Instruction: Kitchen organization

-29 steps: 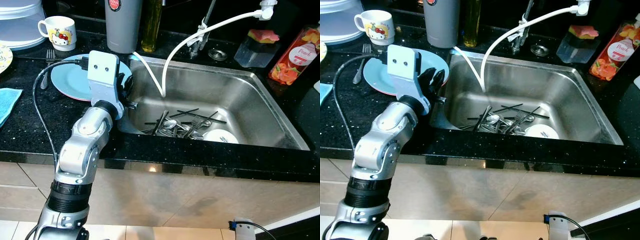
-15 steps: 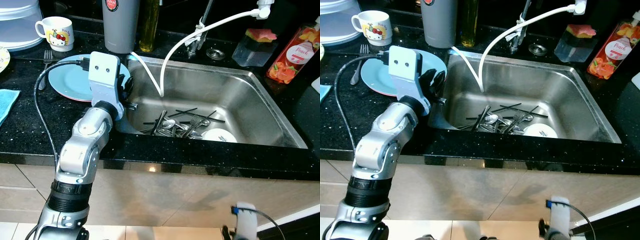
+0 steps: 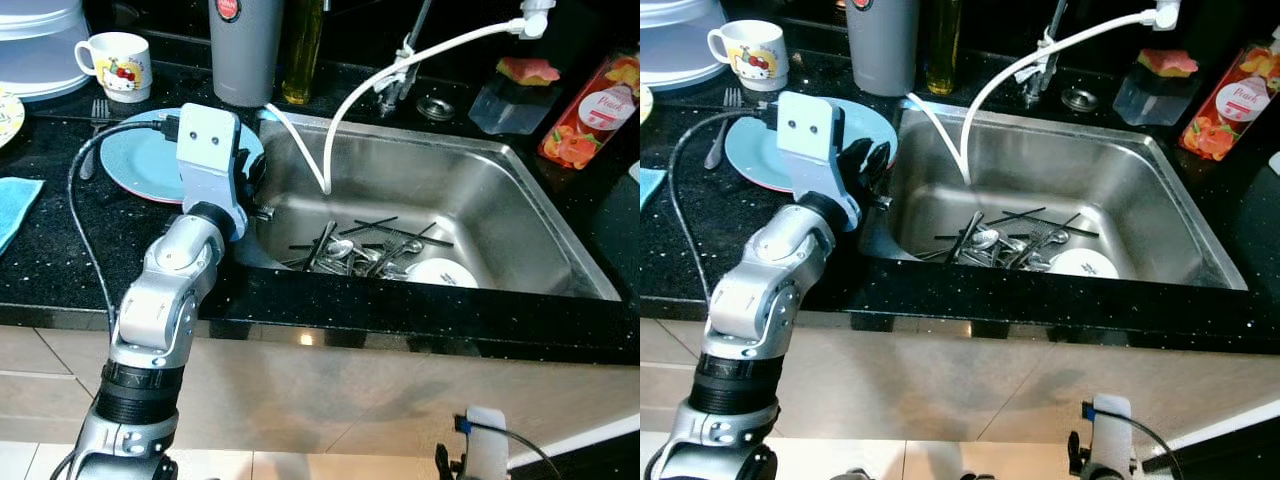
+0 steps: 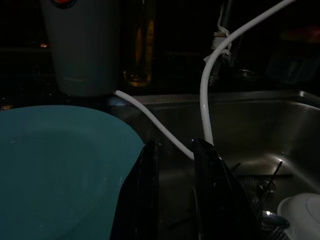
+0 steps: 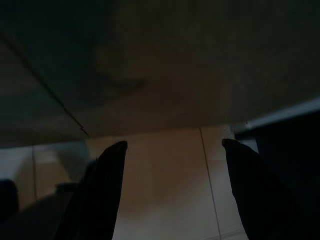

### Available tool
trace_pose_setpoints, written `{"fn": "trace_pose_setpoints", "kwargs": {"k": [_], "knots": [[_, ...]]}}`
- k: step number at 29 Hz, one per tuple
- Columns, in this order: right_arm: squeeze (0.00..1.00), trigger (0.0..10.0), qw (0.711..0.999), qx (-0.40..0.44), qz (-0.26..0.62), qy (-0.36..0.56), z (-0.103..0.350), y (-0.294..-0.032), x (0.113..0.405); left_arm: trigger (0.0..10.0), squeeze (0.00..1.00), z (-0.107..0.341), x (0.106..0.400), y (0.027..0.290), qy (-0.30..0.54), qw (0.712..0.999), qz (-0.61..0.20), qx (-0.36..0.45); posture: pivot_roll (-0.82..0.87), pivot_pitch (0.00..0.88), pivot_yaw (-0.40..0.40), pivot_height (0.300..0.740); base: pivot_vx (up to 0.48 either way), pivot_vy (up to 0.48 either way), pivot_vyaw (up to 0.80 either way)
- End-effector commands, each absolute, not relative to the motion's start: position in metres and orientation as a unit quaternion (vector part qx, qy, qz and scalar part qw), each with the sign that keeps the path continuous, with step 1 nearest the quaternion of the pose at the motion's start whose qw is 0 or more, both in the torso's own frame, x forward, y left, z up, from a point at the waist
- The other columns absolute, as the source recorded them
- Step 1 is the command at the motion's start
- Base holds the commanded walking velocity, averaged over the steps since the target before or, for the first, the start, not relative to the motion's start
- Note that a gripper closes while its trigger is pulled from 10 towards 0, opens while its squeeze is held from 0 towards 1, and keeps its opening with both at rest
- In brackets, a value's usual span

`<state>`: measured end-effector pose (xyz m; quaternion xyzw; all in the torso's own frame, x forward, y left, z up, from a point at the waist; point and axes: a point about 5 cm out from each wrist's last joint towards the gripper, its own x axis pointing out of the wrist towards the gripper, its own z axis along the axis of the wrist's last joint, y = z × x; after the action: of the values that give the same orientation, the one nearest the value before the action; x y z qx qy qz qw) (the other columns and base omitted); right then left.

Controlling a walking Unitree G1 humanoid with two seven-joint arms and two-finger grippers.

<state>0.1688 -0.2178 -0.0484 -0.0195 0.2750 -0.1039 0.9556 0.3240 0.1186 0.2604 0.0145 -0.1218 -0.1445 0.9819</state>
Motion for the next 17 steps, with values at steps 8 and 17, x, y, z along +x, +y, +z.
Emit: {"fn": "trace_pose_setpoints", "kwargs": {"k": [8,17], "knots": [[0.00,10.0,0.985,-0.072,-0.072,0.138,0.008,-0.214,0.193,10.0,0.00,0.257,0.325,0.114,-0.116,0.980,-0.157,0.019,0.18,0.103,-0.101,0.740,0.000,0.000,0.00],[0.00,10.0,0.981,-0.064,-0.099,0.155,0.016,-0.220,0.172,10.0,0.00,0.257,0.325,0.114,-0.115,0.980,-0.161,0.020,0.17,0.101,-0.093,0.740,0.000,0.000,0.00]]}}
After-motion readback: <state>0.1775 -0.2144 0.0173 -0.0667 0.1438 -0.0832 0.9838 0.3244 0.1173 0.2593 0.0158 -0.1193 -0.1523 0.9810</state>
